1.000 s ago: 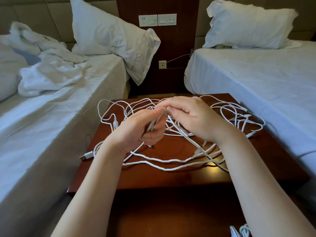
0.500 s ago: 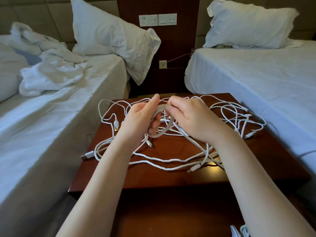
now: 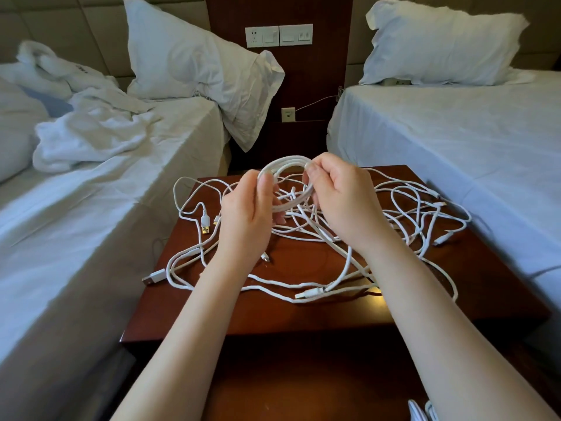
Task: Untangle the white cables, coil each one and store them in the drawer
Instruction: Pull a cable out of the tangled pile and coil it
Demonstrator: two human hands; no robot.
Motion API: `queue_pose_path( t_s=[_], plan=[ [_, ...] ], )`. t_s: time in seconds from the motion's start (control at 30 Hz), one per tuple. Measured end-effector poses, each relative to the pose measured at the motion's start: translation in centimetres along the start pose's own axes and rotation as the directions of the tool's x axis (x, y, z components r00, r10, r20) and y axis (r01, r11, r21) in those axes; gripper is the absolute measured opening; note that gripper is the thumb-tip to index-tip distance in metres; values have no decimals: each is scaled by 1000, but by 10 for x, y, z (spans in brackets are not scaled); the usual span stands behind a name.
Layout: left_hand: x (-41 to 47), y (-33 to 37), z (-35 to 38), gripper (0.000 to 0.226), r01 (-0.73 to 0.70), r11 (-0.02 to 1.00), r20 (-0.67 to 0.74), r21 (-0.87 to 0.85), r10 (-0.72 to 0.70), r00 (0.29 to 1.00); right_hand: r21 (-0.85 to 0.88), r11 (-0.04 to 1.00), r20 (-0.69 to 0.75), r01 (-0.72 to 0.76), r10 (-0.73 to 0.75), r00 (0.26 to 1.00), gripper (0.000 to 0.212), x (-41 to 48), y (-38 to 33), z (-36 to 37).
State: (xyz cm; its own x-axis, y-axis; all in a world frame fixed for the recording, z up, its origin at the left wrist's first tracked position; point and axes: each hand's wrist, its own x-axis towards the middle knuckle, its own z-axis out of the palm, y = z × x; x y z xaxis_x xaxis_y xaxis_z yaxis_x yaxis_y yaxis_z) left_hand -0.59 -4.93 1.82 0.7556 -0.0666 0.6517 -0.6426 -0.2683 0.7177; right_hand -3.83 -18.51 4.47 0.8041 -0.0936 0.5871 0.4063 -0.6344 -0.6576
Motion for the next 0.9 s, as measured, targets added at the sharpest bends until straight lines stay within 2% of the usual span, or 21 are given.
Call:
queue_pose_path(
  t_s=[0.17, 0.3, 0.4, 0.5, 0.6, 0.7, 0.8, 0.9],
  plan=[
    [0, -6, 5, 37, 63, 994, -120, -95, -74, 990, -20, 999, 29, -34, 35, 999, 28, -4, -3, 13],
    [1, -15, 0, 45, -56, 993, -176, 107, 74, 982, -56, 998, 113, -23, 29, 993, 27, -5, 1, 8],
    [1, -19, -1, 39, -114, 971, -159, 210, 149, 976, -157, 988, 23, -5, 9, 1000, 26, -4, 5, 7],
    [1, -24, 0, 39, -91, 965, -191, 245, 140, 972, -199, 978, -21, 53, -59, 998, 22, -4, 0, 6],
    [4, -29, -6, 40, -16, 960, -271, 279, 95, 958, -134, 981, 170, 139, -116, 979, 24, -6, -8, 6],
    [8, -33, -16, 38, 42, 964, -337, 264, 52, 940, -143, 975, 369, 167, -104, 924, 26, -10, -13, 12],
    [10, -30, -18, 35, 63, 973, -372, 224, 25, 928, -147, 977, 474, 152, -66, 878, 27, -14, -14, 22],
    [9, -24, -15, 32, 63, 975, -380, 212, 23, 925, -122, 991, 528, 51, 21, 849, 29, -14, -9, 27]
  ],
)
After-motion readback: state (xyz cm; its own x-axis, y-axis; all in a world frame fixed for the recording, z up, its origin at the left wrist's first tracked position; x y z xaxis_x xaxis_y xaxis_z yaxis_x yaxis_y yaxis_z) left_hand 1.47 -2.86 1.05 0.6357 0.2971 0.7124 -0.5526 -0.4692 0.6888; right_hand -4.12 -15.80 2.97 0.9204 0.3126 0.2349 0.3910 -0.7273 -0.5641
